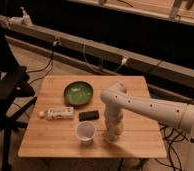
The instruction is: Wipe the white sponge on the table
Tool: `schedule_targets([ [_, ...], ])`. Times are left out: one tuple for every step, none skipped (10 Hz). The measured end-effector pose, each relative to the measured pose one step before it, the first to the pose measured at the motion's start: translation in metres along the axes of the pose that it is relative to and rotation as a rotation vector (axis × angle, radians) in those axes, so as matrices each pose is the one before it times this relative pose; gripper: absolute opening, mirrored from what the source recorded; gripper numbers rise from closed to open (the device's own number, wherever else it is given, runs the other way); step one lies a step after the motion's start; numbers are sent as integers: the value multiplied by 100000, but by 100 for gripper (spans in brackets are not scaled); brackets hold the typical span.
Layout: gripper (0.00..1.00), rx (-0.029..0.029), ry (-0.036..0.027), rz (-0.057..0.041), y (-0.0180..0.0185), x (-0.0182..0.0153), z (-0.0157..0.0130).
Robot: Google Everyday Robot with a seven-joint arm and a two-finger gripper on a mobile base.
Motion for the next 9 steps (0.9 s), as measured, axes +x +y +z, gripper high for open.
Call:
schedule_targets([
  [27, 215, 408, -1226, -1259, 28, 91],
  [27, 206, -314, -888, -300, -56, -209],
  [27, -843, -805, -787, -26, -562, -329],
  [27, -649, -259, -539, 93, -700, -182],
  [27, -28, 650, 707, 758, -373, 147],
  [27, 746, 239, 309, 338, -188, 643],
  [27, 673, 539, -670, -617, 37, 312],
  [27, -347, 237, -1084, -751, -148, -21],
  [27, -526, 137, -414, -828, -170, 132],
])
